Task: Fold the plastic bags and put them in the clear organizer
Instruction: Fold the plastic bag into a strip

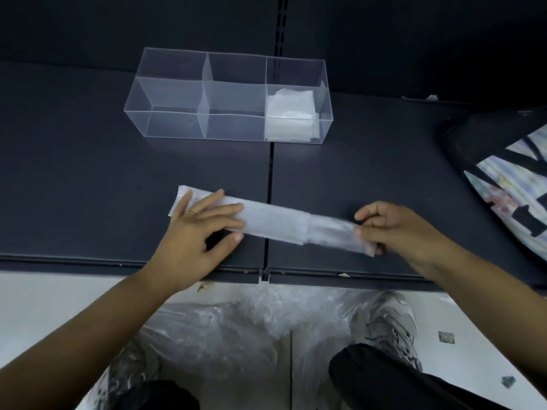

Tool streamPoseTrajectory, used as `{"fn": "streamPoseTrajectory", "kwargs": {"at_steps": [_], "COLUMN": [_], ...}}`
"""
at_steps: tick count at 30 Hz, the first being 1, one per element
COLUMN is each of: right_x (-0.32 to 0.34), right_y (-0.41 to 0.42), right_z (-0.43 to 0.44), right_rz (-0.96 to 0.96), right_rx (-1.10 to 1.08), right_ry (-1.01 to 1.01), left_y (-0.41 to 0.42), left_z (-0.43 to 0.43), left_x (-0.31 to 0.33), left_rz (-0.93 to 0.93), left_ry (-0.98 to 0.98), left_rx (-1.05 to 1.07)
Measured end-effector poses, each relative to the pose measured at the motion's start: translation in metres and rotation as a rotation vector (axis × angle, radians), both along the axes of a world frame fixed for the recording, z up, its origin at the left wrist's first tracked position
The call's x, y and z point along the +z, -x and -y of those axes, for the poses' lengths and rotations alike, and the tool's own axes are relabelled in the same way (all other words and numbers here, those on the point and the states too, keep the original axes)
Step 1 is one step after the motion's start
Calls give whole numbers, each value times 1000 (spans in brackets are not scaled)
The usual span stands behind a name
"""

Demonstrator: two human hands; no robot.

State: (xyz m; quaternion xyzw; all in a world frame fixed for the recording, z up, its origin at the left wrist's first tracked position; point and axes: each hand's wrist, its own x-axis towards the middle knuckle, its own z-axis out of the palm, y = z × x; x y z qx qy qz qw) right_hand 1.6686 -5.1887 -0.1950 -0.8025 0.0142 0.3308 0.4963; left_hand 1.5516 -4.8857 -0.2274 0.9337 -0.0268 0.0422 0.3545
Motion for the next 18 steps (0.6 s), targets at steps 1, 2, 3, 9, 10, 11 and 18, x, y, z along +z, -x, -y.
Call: {"fn": "streamPoseTrajectory", "kwargs": {"at_steps": [1, 2, 3, 9, 10, 11, 18], "right_x": [6, 12, 20, 66, 69, 69, 20], "right_y": [7, 14, 21, 38, 34, 27, -2], "right_z": [1, 2, 1, -17, -19, -20, -53], "right_rz": [-52, -97, -137, -231, -161, -49, -118], "right_rx": [-10, -18, -20, 157, 167, 171, 462], "right_ry": [-15, -34, -59, -344, -376, -379, -443], "left_y": [-3, -4, -5, 8, 7, 4, -12], "left_z": [13, 30, 49, 127, 125, 118, 70], "left_x": [5, 10, 14, 33, 38, 44, 45], "left_rz": [32, 36, 11, -119, -152, -202, -461], "left_ry": [-26, -45, -53, 399, 578, 708, 1326], "left_rx": [-32, -84, -147, -141, -94, -63, 150]}}
